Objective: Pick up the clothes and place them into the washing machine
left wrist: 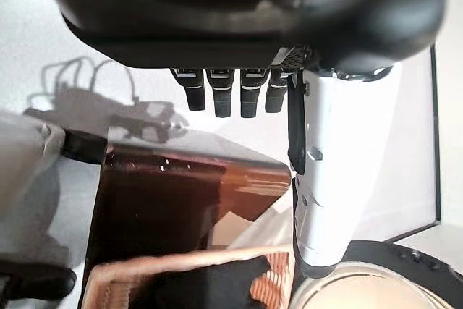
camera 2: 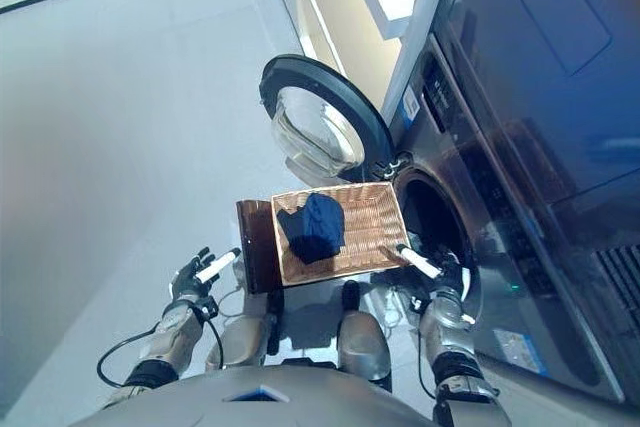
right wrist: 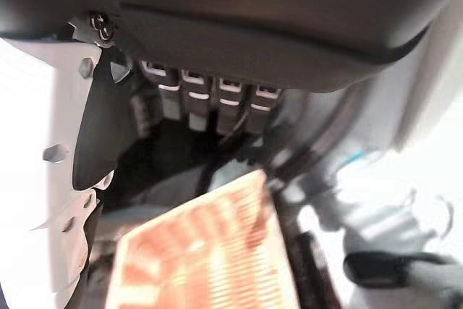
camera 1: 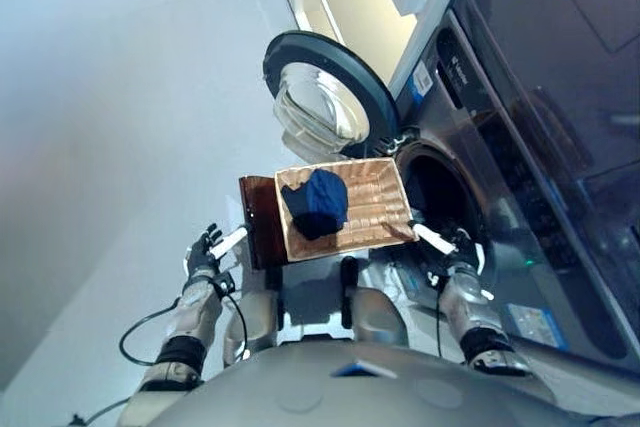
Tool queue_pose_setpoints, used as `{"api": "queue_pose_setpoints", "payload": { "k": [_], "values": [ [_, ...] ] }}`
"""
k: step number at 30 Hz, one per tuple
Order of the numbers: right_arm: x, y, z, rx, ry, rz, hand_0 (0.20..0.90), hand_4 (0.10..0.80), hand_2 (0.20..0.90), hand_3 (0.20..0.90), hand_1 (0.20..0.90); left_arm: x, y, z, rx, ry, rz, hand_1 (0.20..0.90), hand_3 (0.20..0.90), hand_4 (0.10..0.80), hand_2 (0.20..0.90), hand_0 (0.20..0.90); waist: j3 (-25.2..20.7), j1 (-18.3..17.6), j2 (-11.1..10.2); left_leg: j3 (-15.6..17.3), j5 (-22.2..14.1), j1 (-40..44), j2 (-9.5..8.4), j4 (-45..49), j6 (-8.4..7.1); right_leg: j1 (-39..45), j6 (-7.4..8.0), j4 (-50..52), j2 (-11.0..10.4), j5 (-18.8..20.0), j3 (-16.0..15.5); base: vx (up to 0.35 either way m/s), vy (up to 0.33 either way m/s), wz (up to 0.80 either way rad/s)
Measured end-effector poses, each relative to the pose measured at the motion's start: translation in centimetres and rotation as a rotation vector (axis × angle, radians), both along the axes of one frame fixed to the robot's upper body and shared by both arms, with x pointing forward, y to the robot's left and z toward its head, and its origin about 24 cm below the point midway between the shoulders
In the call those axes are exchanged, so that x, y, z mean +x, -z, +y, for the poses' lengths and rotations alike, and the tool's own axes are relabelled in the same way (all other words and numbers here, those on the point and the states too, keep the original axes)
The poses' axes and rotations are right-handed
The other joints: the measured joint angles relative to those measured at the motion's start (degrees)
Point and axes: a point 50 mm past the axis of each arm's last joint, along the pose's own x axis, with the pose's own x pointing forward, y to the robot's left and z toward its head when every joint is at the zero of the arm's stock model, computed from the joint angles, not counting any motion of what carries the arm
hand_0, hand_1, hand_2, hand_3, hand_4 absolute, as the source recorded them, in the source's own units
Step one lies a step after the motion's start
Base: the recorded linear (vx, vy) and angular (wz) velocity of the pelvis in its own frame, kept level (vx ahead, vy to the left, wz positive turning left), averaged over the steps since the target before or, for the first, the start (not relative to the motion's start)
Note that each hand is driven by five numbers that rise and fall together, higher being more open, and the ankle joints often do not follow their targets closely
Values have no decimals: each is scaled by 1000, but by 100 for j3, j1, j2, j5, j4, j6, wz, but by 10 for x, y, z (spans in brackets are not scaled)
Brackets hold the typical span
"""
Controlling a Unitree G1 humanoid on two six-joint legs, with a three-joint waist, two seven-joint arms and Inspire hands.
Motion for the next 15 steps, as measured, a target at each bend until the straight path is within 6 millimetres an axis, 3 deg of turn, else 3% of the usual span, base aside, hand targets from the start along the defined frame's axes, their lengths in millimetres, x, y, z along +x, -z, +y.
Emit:
{"api": "queue_pose_setpoints", "payload": {
  "k": [3,4,7,11,15],
  "values": [
    [-6,4,4,12,2,16,900,800,900,900,900,-4,0,6,17,-4,12,900,900,800,900,900,-39,-5,-51,176,108,228,-168,-322,115,8,154,-48,-180,94,43,41,104,-25],
    [-6,5,9,25,-1,17,900,800,900,900,900,-5,-1,11,27,-12,10,900,900,800,900,900,-70,20,-65,250,161,290,-214,-432,128,14,281,-107,-226,181,98,43,82,-14],
    [-5,7,17,49,-9,15,900,800,900,900,900,-4,-3,18,42,-29,1,900,900,800,900,900,-116,44,-76,306,181,399,-256,-600,147,43,443,-192,-254,429,155,34,69,-7],
    [8,2,19,35,-43,-7,900,800,900,900,900,-3,-4,18,47,-31,-12,900,900,800,900,900,-118,58,-67,323,157,476,-232,-618,158,195,435,-340,-210,444,156,8,76,-3],
    [31,-10,15,-22,-110,-45,900,800,900,900,900,1,-9,18,48,-25,-44,900,900,800,900,900,-44,75,-66,451,107,417,-211,-574,173,-211,403,205,-162,299,236,-87,31,-24]
  ]
}}
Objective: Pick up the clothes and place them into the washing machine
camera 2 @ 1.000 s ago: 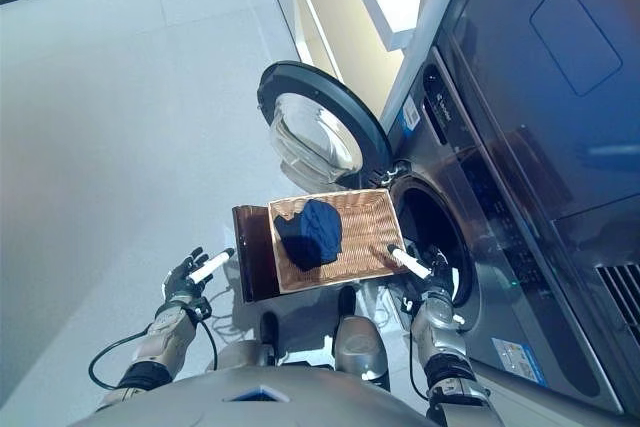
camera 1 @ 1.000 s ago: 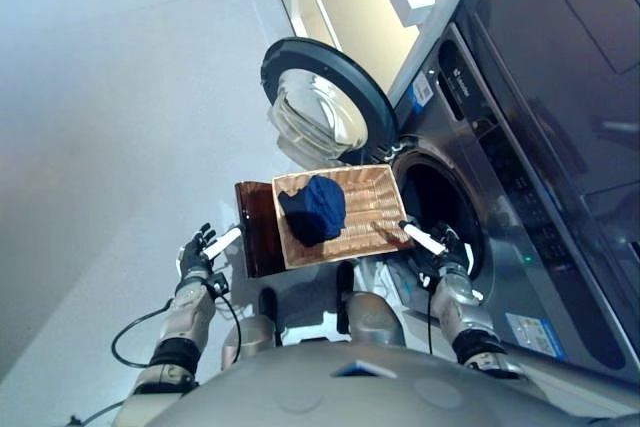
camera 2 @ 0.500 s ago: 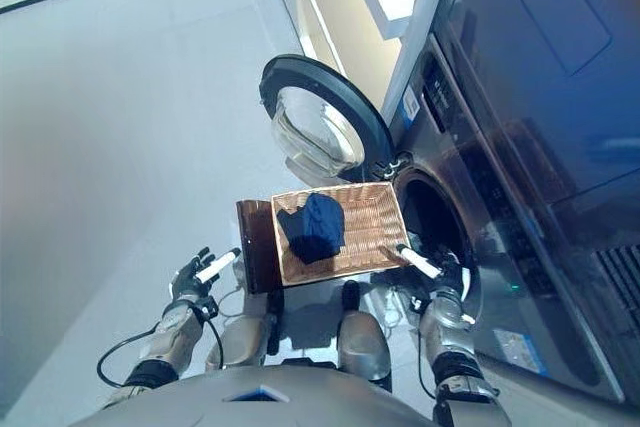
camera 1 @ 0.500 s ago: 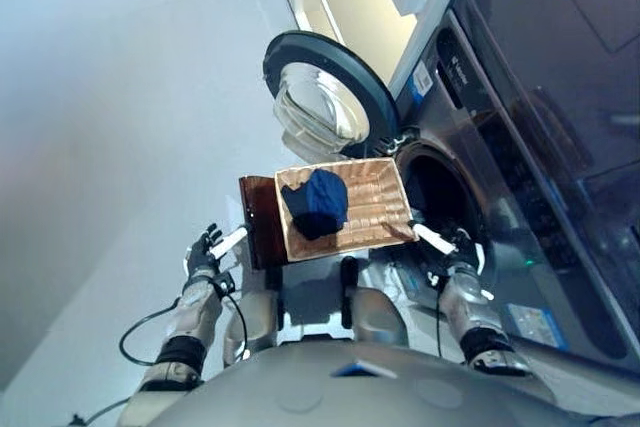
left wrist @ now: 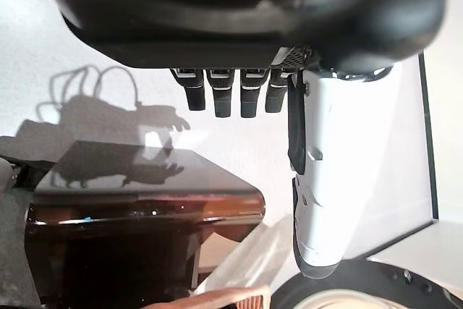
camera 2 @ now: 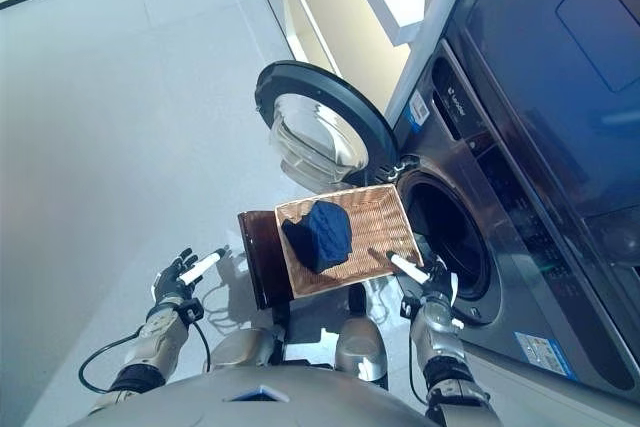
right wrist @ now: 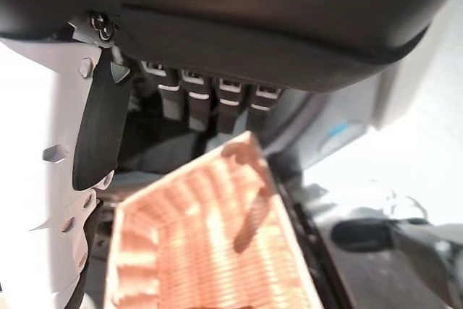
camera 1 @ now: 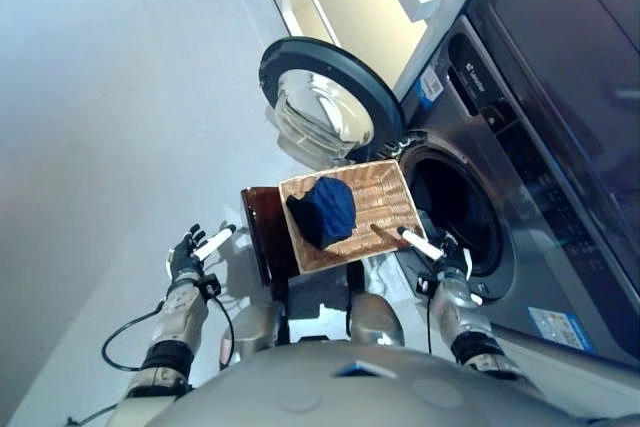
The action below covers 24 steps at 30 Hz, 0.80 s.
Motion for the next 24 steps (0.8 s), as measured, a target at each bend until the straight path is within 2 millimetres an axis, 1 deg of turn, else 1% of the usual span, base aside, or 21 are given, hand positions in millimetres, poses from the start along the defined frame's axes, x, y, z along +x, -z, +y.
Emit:
{"api": "queue_pose_setpoints", "payload": {
  "k": [1,2,3,4,5,6,7,8,9,10,11,13,15,17,19,24],
  "values": [
    [12,-8,-2,-46,-50,-30,900,800,900,900,900,4,-2,1,3,0,-12,900,900,800,900,900,56,-9,1,57,-11,-115,-37,-9,-13,-204,5,118,-48,-55,-5,-71,-99,-18],
    [14,-10,-3,-57,-57,-34,900,800,900,900,900,5,-3,1,5,1,-16,900,900,800,900,900,85,-13,2,86,0,-175,-43,-4,-11,-285,30,96,-80,-65,6,26,-160,-23],
    [21,-15,-4,-81,-78,-48,900,800,900,900,900,9,-6,4,8,-3,-34,900,900,800,900,900,197,-9,-13,105,23,-300,-48,15,-20,-482,76,117,-109,-44,80,52,-125,-14],
    [23,-17,-4,-94,-92,-56,900,800,900,900,900,11,-7,5,11,-6,-44,900,900,800,900,900,235,-27,-17,97,33,-419,-50,40,-29,-560,74,121,-98,-40,82,89,-105,2],
    [25,-20,-7,-117,-106,-65,900,800,900,900,900,16,-10,7,11,-24,-67,900,900,800,900,900,346,-16,25,69,72,-599,-5,76,-86,-587,-1,-19,-89,40,-52,44,-50,15],
    [24,-20,-8,-121,-107,-59,900,800,900,900,900,16,-11,6,9,-34,-72,900,900,800,900,900,384,-18,30,66,82,-606,1,70,-94,-568,-5,-98,-69,143,-79,70,-84,11],
    [24,-20,-10,-130,-109,-45,900,800,900,900,900,12,-9,5,2,-45,-66,900,900,800,900,900,423,-4,96,44,101,-617,65,15,-120,-517,-54,-263,-10,218,-127,42,-53,3],
    [24,-20,-11,-135,-110,-44,900,800,900,900,900,10,-9,5,-1,-49,-67,900,900,800,900,900,440,-15,129,3,120,-617,82,-22,-145,-470,-43,-361,9,240,-175,22,-110,13],
    [24,-22,-14,-153,-108,-43,900,800,900,900,900,10,-9,3,-12,-54,-72,900,900,800,900,900,477,-19,176,-53,150,-676,129,-44,-173,-455,-123,-486,57,315,-244,0,-103,16],
    [25,-23,-15,-160,-106,-46,900,800,900,900,900,11,-10,2,-15,-53,-75,900,900,800,900,900,496,-10,193,-63,187,-718,151,-43,-156,-463,-120,-534,78,326,-268,4,-133,24],
    [30,-27,-19,-186,-117,-53,900,800,900,900,900,15,-12,-1,-20,-48,-95,900,900,800,900,900,557,-16,241,-140,211,-837,199,-44,-191,-485,-173,-635,121,372,-377,12,-88,26],
    [37,-33,-25,-238,-141,-60,900,800,900,900,900,22,-16,-7,-29,-28,-123,900,900,800,900,900,710,-19,284,-224,228,-882,267,-44,-227,-488,-223,-633,194,362,-461,11,-83,24],
    [49,-42,-27,-278,-152,-86,900,800,900,900,900,24,-18,-10,-34,-18,-138,900,900,800,900,900,726,-9,308,-276,236,-979,300,-41,-253,-557,-246,-634,213,343,-518,10,-32,13],
    [66,-55,-33,-325,-151,-116,900,800,900,900,900,33,-23,-14,-42,-1,-175,900,900,800,900,900,766,-26,339,-344,276,-1182,316,-43,-299,-726,-260,-632,237,353,-572,29,-44,15],
    [75,-62,-34,-344,-152,-131,900,800,900,900,900,36,-26,-15,-44,4,-188,900,900,800,900,900,774,-5,350,-360,279,-1247,326,-43,-299,-787,-274,-632,248,352,-581,30,-30,7],
    [98,-76,-28,-376,-174,-168,900,800,900,900,900,38,-28,-14,-37,6,-202,900,900,800,900,900,791,43,384,-382,284,-1433,311,-43,-298,-969,-280,-633,233,349,-594,7,-8,2]
  ]
}}
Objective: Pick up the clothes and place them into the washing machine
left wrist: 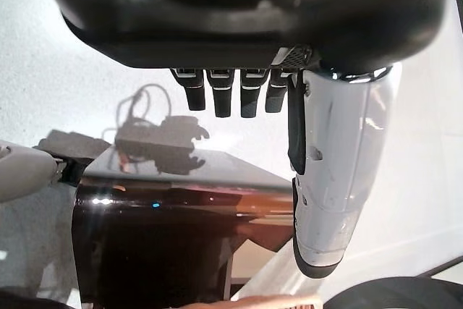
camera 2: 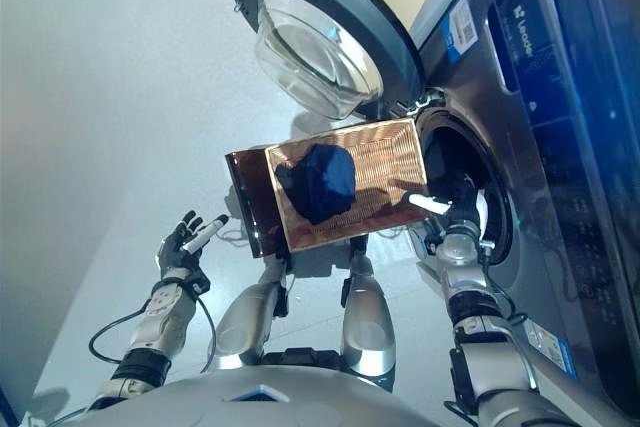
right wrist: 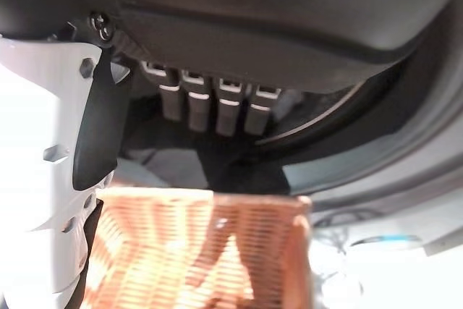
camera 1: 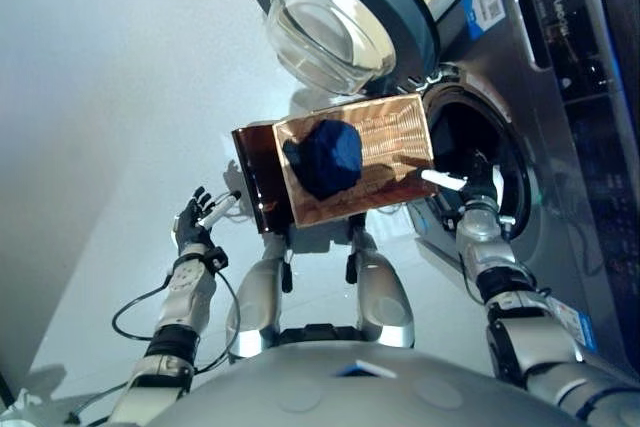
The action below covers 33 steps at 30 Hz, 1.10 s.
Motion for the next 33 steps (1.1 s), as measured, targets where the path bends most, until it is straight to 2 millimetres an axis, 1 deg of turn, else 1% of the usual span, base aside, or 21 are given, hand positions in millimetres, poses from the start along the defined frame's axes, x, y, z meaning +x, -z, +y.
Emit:
{"api": "queue_pose_setpoints", "payload": {
  "k": [4,5,7,10,12,14,15,16,18,20,21,23,24,25,26,27,29,30,32,33],
  "values": [
    [4,3,-7,12,70,42,900,800,900,900,900,5,-3,-6,-2,29,-24,900,900,800,900,900,17,138,62,-24,5,-134,-13,0,-6,-131,5,0,-10,2,-4,0,7,2],
    [9,-1,-5,25,72,24,900,800,900,900,900,5,-4,-6,-6,26,-30,900,900,800,900,900,35,209,93,-26,12,-174,-18,0,-5,-172,6,0,-17,5,-12,0,0,0],
    [11,-2,-7,52,109,16,900,800,900,900,900,9,-8,-11,-10,51,-53,900,900,800,900,900,61,227,137,-31,25,-266,-29,1,-7,-256,15,2,-24,16,-12,-5,15,0],
    [20,-6,3,133,177,-33,900,800,900,900,900,12,-15,-17,-22,82,-89,900,900,800,900,900,88,279,231,-33,27,-389,-38,1,-7,-383,14,2,-34,18,-15,-6,45,1],
    [25,-10,5,167,212,-48,900,800,900,900,900,14,-16,-20,-24,98,-98,900,900,800,900,900,98,305,270,-32,30,-435,-43,1,-9,-429,12,2,-41,26,-17,-1,27,-1],
    [29,-14,1,231,300,-72,900,800,900,900,900,16,-21,-27,-45,127,-127,900,900,800,900,900,81,449,385,-41,30,-491,-59,1,-12,-497,14,2,-62,26,-33,4,68,-2],
    [30,-16,-1,235,318,-80,900,800,900,900,900,17,-22,-29,-48,131,-136,900,900,800,900,900,58,459,424,-52,31,-530,-64,1,-11,-529,14,2,-67,26,-38,-10,57,8],
    [34,-22,-6,237,359,-105,900,800,900,900,900,19,-26,-31,-54,137,-159,900,900,800,900,900,54,526,528,-88,41,-602,-80,2,2,-593,22,3,-85,32,-61,-10,39,8],
    [36,-29,-10,220,410,-133,900,800,900,900,900,20,-27,-33,-63,137,-170,900,900,800,900,900,37,555,627,-99,52,-665,-112,9,8,-647,34,5,-118,41,-61,-20,32,4],
    [37,-31,-10,216,431,-146,900,800,900,900,900,21,-28,-33,-65,131,-182,900,900,800,900,900,35,562,647,-99,51,-733,-155,93,6,-720,40,71,-161,21,-48,-55,61,6],
    [39,-36,-12,212,448,-176,900,800,900,900,900,27,-30,-35,-67,138,-194,900,900,800,900,900,50,556,655,-101,43,-967,-228,370,-4,-969,58,409,-248,-122,14,-44,47,7],
    [42,-40,-12,202,449,-198,900,800,900,900,900,33,-31,-39,-68,146,-198,900,900,800,900,900,58,550,670,-86,-22,-1105,-267,556,-59,-1192,74,754,-278,-256,47,-29,22,5],
    [42,-42,-12,198,455,-212,900,800,900,900,900,41,-33,-43,-61,162,-200,900,900,800,900,900,78,532,675,-94,-47,-1226,-343,787,-52,-1362,92,1114,-357,-421,79,-43,11,8],
    [43,-42,-11,199,455,-217,900,800,900,900,900,44,-35,-44,-62,162,-207,900,900,800,900,900,85,485,664,-91,-106,-1273,-367,914,-47,-1456,94,1324,-385,-513,109,-38,8,6],
    [44,-44,-9,204,448,-236,900,800,900,900,900,49,-39,-45,-58,162,-228,900,900,800,900,900,105,439,656,-83,-369,-1413,-375,1259,33,-1698,95,1816,-401,-736,192,-42,6,-1],
    [47,-47,-5,208,433,-256,900,800,900,900,900,54,-43,-45,-52,155,-246,900,900,800,900,900,144,407,645,-85,-595,-1553,-395,1588,192,-1908,91,2289,-433,-937,261,-30,9,-3],
    [50,-52,-2,211,414,-281,900,800,900,900,900,59,-48,-45,-46,148,-267,900,900,800,900,900,291,317,559,-7,-691,-1644,-454,1884,201,-2096,89,2721,-493,-1082,406,-56,-17,-2],
    [53,-55,6,215,382,-303,900,800,900,900,900,60,-49,-42,-39,132,-269,900,900,800,900,900,337,234,505,18,-893,-1894,-460,2369,195,-2308,75,3114,-516,-1261,467,-75,-31,-1],
    [55,-56,15,207,336,-313,900,800,900,900,900,60,-49,-40,-32,108,-265,900,900,800,900,900,384,141,434,42,-1111,-2224,-427,2907,168,-2592,3,3533,-487,-1420,524,-51,-8,-1],
    [55,-56,17,211,331,-317,900,800,900,900,900,60,-49,-40,-32,106,-263,900,900,800,900,900,397,130,427,43,-1156,-2311,-417,3046,162,-2661,-23,3614,-482,-1460,524,-60,9,0]
  ]
}}
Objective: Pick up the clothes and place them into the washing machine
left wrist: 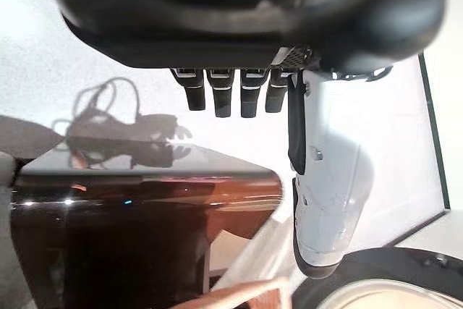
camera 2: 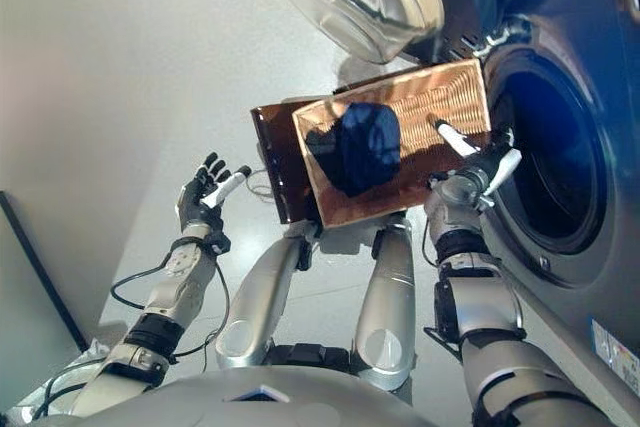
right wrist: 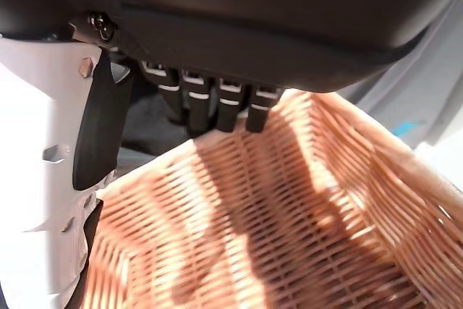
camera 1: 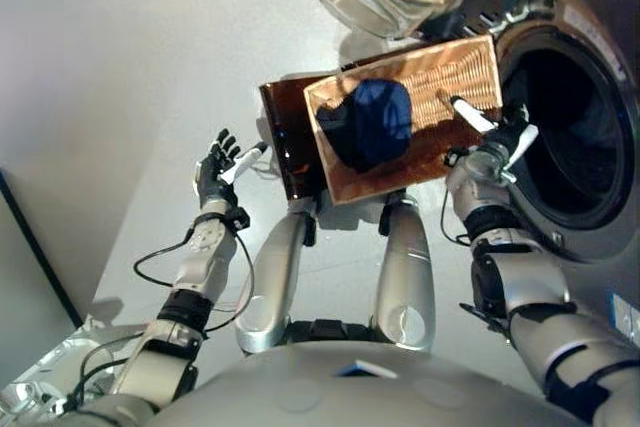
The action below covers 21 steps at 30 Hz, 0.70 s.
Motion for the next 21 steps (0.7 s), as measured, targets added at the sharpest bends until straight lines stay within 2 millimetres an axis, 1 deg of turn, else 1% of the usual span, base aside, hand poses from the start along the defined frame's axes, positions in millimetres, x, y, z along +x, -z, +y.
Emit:
{"api": "queue_pose_setpoints", "payload": {
  "k": [2,3,4,6,10,11,12,14,15,17,19,21],
  "values": [
    [0,1,4,-19,-20,2,900,800,900,900,900,-1,1,0,3,-10,8,900,900,800,900,900,43,-58,-69,9,-160,-278,30,457,-30,-248,-31,364,48,-95,76,50,-2,-8],
    [1,-1,6,-37,-35,-4,900,800,900,900,900,-2,2,1,4,-18,12,900,900,800,900,900,74,-38,-118,41,-341,-447,106,757,-70,-396,-36,564,107,-195,124,62,-10,-25],
    [2,-4,7,-49,-45,-11,900,800,900,900,900,-4,3,3,6,-24,20,900,900,800,900,900,80,-47,-130,27,-444,-630,158,1061,-58,-528,-73,746,147,-220,145,-42,-3,-25],
    [3,-6,7,-58,-49,-14,900,800,900,900,900,-4,4,3,5,-26,27,900,900,800,900,900,95,-67,-152,55,-489,-791,197,1208,-58,-672,-84,845,182,-223,156,-11,3,-8],
    [0,-4,7,-77,-58,-5,900,800,900,900,900,-8,6,5,3,-41,35,900,900,800,900,900,96,-57,-156,85,-470,-814,198,1119,-85,-723,-74,742,207,-171,179,15,0,-6],
    [2,-7,8,-86,-65,-13,900,800,900,900,900,-9,6,9,3,-57,37,900,900,800,900,900,96,-48,-157,115,-416,-820,206,997,-77,-749,-82,619,214,-145,182,30,-15,-14],
    [3,-9,9,-95,-71,-17,900,800,900,900,900,-10,7,11,5,-76,42,900,900,800,900,900,96,-53,-157,141,-342,-820,201,899,-51,-753,-71,518,210,-27,189,31,-17,-12],
    [3,-10,8,-107,-75,-14,900,800,900,900,900,-10,7,13,6,-85,43,900,900,800,900,900,95,-56,-157,139,-337,-820,201,846,-42,-745,-69,449,210,-1,185,38,-26,-1],
    [3,-11,8,-108,-76,-12,900,800,900,900,900,-10,6,13,5,-85,41,900,900,800,900,900,94,-57,-159,141,-327,-819,200,806,-30,-743,-21,420,209,29,184,37,-26,2],
    [3,-11,6,-134,-79,1,900,800,900,900,900,-9,5,12,5,-84,36,900,900,800,900,900,92,-67,-161,140,-322,-814,198,743,-21,-729,-8,366,207,36,161,37,-8,3],
    [2,-11,5,-179,-87,31,900,800,900,900,900,-7,4,12,4,-84,32,900,900,800,900,900,90,-68,-163,131,-279,-760,189,623,-15,-667,5,273,187,78,144,-65,0,4],
    [1,-13,-1,-288,-101,83,900,800,900,900,900,-4,1,11,10,-78,17,900,900,800,900,900,84,-55,-176,146,-196,-621,159,405,-7,-569,11,121,122,116,124,-29,1,4]
  ]
}}
